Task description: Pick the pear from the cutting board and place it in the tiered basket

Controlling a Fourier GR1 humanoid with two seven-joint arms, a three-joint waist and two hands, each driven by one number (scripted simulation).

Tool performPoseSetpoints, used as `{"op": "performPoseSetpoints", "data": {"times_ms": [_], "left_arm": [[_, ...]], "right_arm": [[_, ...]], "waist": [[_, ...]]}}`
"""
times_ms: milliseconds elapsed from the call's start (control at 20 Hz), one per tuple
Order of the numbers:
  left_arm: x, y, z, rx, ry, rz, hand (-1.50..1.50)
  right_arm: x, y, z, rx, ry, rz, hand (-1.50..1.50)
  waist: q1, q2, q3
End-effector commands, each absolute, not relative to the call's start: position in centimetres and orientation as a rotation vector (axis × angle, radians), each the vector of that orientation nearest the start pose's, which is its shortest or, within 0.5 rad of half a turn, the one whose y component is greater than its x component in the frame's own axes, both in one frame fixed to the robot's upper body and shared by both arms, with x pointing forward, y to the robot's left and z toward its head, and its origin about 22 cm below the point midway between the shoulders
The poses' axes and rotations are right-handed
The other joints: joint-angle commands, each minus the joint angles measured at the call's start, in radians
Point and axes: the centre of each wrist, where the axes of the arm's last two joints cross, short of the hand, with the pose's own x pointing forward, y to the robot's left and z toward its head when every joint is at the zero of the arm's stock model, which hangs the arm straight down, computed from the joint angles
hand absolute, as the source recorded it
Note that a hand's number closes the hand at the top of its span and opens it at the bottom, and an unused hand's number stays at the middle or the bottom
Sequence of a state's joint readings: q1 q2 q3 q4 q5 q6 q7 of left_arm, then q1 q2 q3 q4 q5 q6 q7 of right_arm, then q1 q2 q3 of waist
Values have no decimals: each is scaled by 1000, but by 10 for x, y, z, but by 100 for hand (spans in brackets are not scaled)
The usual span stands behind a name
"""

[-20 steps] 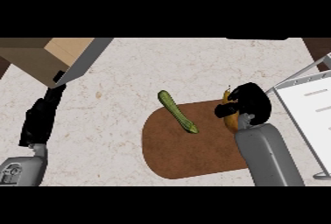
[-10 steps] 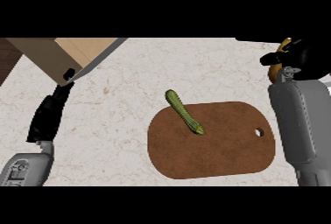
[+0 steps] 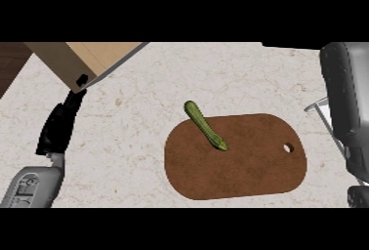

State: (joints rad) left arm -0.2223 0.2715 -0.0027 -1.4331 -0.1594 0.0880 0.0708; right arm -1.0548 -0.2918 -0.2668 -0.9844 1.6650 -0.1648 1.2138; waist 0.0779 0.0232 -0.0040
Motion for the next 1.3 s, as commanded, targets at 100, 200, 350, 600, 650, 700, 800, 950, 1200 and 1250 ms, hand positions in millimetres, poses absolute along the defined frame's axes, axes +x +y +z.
{"op": "performPoseSetpoints", "data": {"times_ms": [100,200,350,600,650,700,800,950,1200,1250], "left_arm": [[287,271,30,376,-1551,-280,0],[295,286,33,409,-1560,-269,0],[290,273,34,411,-1562,-268,0],[287,294,31,415,-1527,-240,0],[299,290,38,435,-1551,-233,0],[284,282,43,395,-1547,-263,0],[280,302,29,418,-1540,-246,0],[284,302,38,415,-1533,-243,0],[281,301,33,454,-1527,-218,0],[287,295,49,434,-1522,-230,0]], "right_arm": [[452,-208,269,-1786,-608,-353,150],[452,-236,276,-1750,-658,-387,150],[461,-254,263,-1788,-566,-288,150],[462,-272,261,-1871,-440,-212,150],[461,-277,242,-1885,-412,-196,150],[461,-296,252,-1917,-338,-184,150],[456,-314,242,-1938,-230,-114,150],[451,-335,244,-1967,-138,-105,150],[441,-349,243,-1928,-148,-51,150],[440,-342,242,-1917,-161,-24,150]], "waist": [[-18,-9,3],[-35,-6,3],[-32,-7,4],[-48,-14,3],[-64,-15,3],[-36,-14,4],[-58,-18,3],[-62,-20,4],[-84,-27,3],[-89,-31,4]]}}
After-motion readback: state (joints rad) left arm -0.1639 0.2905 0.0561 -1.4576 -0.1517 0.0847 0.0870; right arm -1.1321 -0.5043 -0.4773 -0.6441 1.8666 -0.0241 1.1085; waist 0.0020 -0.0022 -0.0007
